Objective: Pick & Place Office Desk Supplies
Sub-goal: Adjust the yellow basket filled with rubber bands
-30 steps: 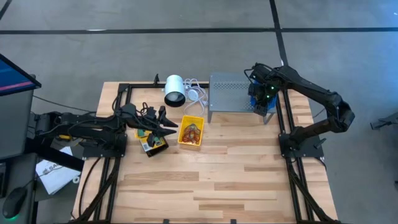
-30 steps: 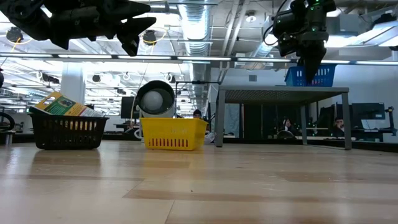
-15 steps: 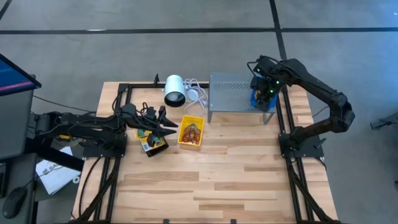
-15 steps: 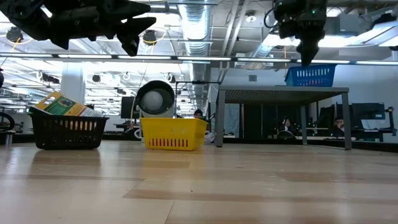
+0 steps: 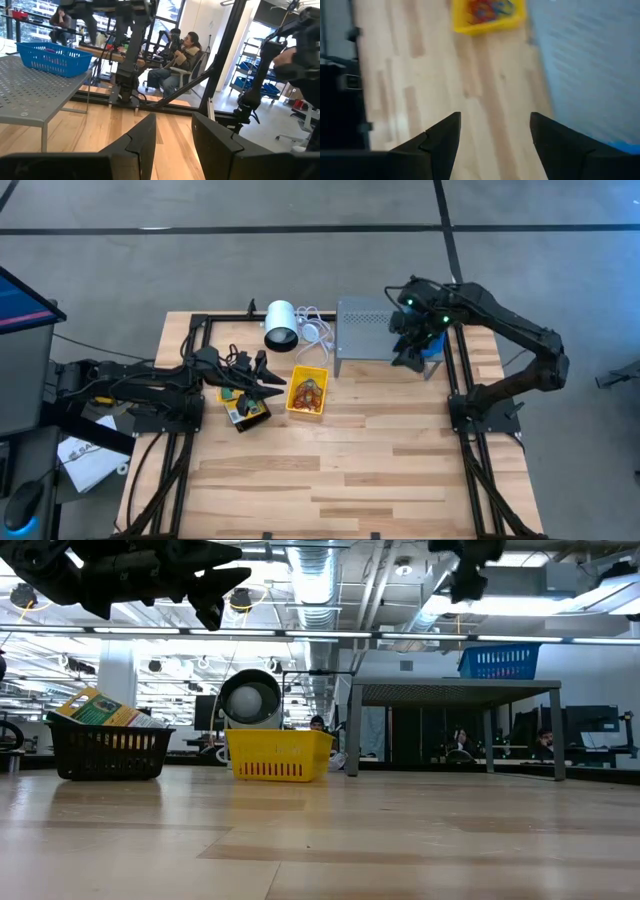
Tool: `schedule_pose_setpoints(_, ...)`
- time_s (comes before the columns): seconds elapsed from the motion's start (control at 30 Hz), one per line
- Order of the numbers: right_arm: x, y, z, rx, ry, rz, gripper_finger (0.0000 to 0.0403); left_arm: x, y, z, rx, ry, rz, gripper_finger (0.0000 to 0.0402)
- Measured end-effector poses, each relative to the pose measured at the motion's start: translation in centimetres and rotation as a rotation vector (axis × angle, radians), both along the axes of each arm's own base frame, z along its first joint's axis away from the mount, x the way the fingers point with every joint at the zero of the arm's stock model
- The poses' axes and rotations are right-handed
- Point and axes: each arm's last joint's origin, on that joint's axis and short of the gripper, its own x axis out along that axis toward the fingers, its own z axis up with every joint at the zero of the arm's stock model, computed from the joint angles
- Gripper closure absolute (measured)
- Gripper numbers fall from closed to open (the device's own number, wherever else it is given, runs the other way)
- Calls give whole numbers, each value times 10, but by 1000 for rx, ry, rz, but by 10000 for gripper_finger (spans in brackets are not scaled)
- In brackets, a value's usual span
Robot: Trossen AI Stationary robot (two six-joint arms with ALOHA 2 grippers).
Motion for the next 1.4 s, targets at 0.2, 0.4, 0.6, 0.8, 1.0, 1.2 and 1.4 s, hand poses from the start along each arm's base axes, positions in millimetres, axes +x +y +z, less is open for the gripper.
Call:
schedule_pose_setpoints(0.2,31,32,9,-63,-171,47,172,1,0,0,-31,21,-4,279)
schedule_pose_setpoints(0.4,43,61,50,-131,-575,7,189,12,-4,14,-88,287,-80,279)
schedule_pose_setpoints(0.6,8,81,56,-184,-710,4,212,15,-17,38,-13,390,-143,279)
schedule_pose_setpoints(0.8,-46,91,41,-143,-896,-49,227,16,-22,34,23,515,-139,279)
schedule_pose_setpoints(1.0,-80,97,12,-74,-1045,-61,229,30,-27,6,59,705,-141,279)
schedule_pose_setpoints(1.2,-85,102,-7,-44,-1063,-29,229,55,-33,-20,103,866,-175,279)
schedule_pose_setpoints(1.4,-76,106,-18,-50,-1008,8,230,75,-33,-31,260,1052,-88,279)
